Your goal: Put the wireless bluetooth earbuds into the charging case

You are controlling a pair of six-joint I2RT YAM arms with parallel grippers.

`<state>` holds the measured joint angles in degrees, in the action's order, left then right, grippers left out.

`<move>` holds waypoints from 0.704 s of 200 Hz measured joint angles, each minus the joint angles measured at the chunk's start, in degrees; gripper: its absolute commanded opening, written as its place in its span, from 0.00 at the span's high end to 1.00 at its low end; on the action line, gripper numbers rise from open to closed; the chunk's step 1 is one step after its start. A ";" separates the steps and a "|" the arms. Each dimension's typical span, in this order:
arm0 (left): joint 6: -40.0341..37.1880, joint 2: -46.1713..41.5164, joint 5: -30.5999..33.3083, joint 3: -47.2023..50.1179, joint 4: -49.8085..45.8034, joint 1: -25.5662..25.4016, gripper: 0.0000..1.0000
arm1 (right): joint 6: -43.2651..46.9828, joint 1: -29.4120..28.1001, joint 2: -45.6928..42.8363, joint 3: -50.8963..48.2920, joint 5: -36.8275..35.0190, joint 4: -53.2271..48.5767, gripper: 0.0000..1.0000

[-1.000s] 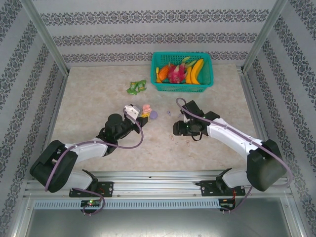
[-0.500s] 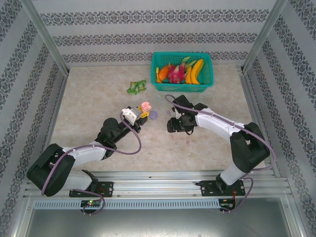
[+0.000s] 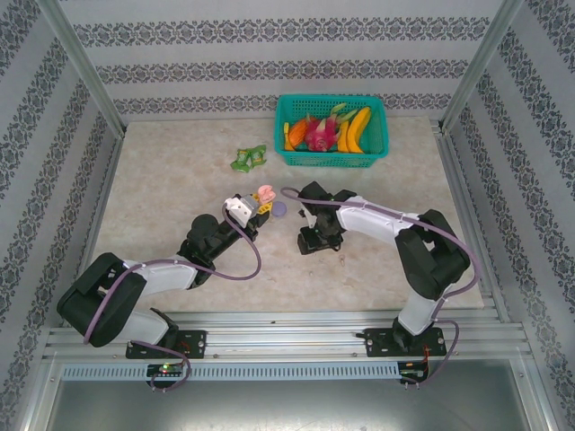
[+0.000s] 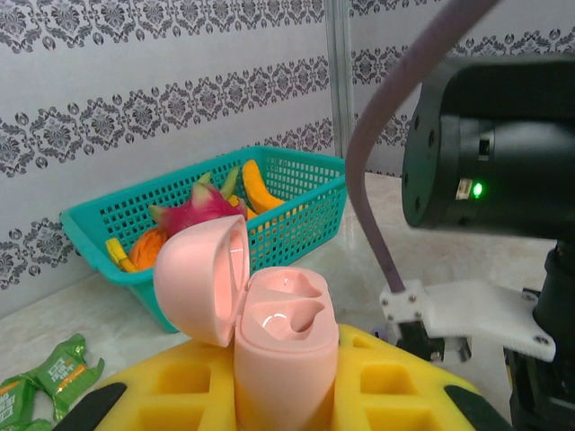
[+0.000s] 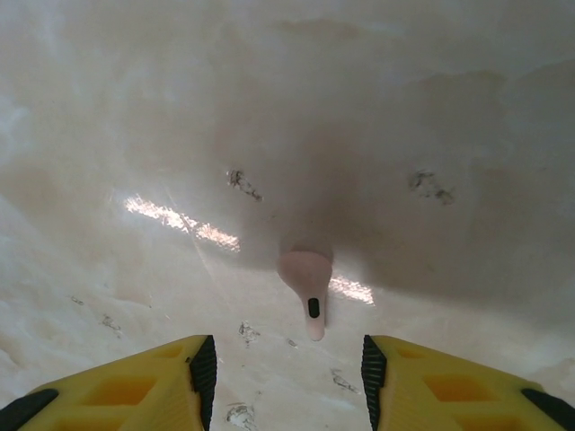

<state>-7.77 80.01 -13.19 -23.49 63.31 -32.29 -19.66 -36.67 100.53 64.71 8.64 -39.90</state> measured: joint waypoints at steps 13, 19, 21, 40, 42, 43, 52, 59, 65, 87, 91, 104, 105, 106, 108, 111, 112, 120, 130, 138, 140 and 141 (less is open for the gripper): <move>0.02 0.00 -0.02 0.00 0.22 0.00 1.00 | 0.17 -0.35 0.92 0.63 -0.68 -0.26 0.53; 0.02 0.00 0.00 -0.02 0.24 0.00 1.00 | 0.20 -0.50 1.33 1.01 -0.94 -0.42 0.53; 0.02 0.00 -0.02 -0.02 0.24 0.00 1.00 | 0.22 -0.63 1.51 1.14 -1.14 -0.44 0.53; 0.02 0.11 -0.02 -0.11 0.24 0.00 1.00 | 0.39 -0.74 2.80 2.25 -2.29 -0.63 0.55; 0.02 0.13 -0.02 -0.11 0.24 0.00 1.00 | 0.44 -0.74 2.93 2.36 -2.43 -0.66 0.55; 0.02 0.15 -0.02 -0.11 0.26 0.00 1.00 | 0.44 -0.74 2.97 2.40 -2.47 -0.66 0.55; 0.04 0.15 -0.02 -0.11 0.26 0.00 1.00 | 0.50 -0.74 3.43 2.84 -3.04 -0.68 0.55; 0.04 0.15 -0.02 -0.11 0.28 0.00 1.00 | 0.57 -0.87 3.72 3.08 -3.39 -0.70 0.55; 0.04 0.15 -0.02 -0.11 0.28 0.00 1.00 | 0.57 -1.01 3.96 3.30 -3.74 -0.70 0.56; 0.04 0.15 -0.02 -0.11 0.39 0.00 1.00 | 0.61 -1.55 4.83 3.78 -4.83 -1.05 0.57; 0.04 0.15 -0.02 -0.11 0.42 0.00 1.00 | 0.61 -1.70 4.98 3.80 -4.96 -1.05 0.57; 0.04 0.15 -0.02 -0.11 0.61 0.00 1.00 | 0.61 -2.03 5.44 3.80 -5.35 -1.14 0.58; 0.04 0.15 -0.02 -0.11 0.61 0.00 1.00 | 0.61 -2.10 5.49 3.80 -5.40 -1.14 0.58; 0.04 0.15 -0.02 -0.11 0.61 0.00 1.00 | 0.61 -2.12 5.51 3.80 -5.40 -1.14 0.58; 0.07 0.15 -0.02 -0.11 0.63 0.00 1.00 | 0.61 -2.12 5.57 3.80 -5.42 -1.14 0.58; 0.07 0.15 0.00 -0.11 0.63 0.00 1.00 | 0.61 -2.14 5.68 3.80 -5.46 -1.18 0.58; 0.07 0.15 0.00 -0.11 0.63 0.00 1.00 | 0.61 -2.14 5.73 3.80 -5.46 -1.18 0.59; 0.07 0.15 0.00 -0.11 0.63 0.00 1.00 | 0.61 -2.14 5.95 3.80 -5.53 -1.25 0.59; 0.09 0.15 0.00 -0.11 0.63 0.00 1.00 | 0.61 -2.23 6.16 3.80 -5.75 -1.25 0.59; 0.07 0.15 0.00 -0.11 0.61 0.00 1.00 | 0.59 -2.23 6.29 3.82 -5.86 -1.25 0.59; 0.07 0.15 0.00 -0.11 0.61 0.00 1.00 | 0.61 -2.23 6.32 3.82 -5.88 -1.25 0.59; 0.09 0.15 0.00 -0.11 0.61 0.00 1.00 | 0.59 -2.23 6.32 3.82 -5.88 -1.22 0.59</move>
<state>-7.68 80.16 -13.19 -23.59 63.92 -32.29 -19.07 -38.89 106.85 68.53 2.76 -41.12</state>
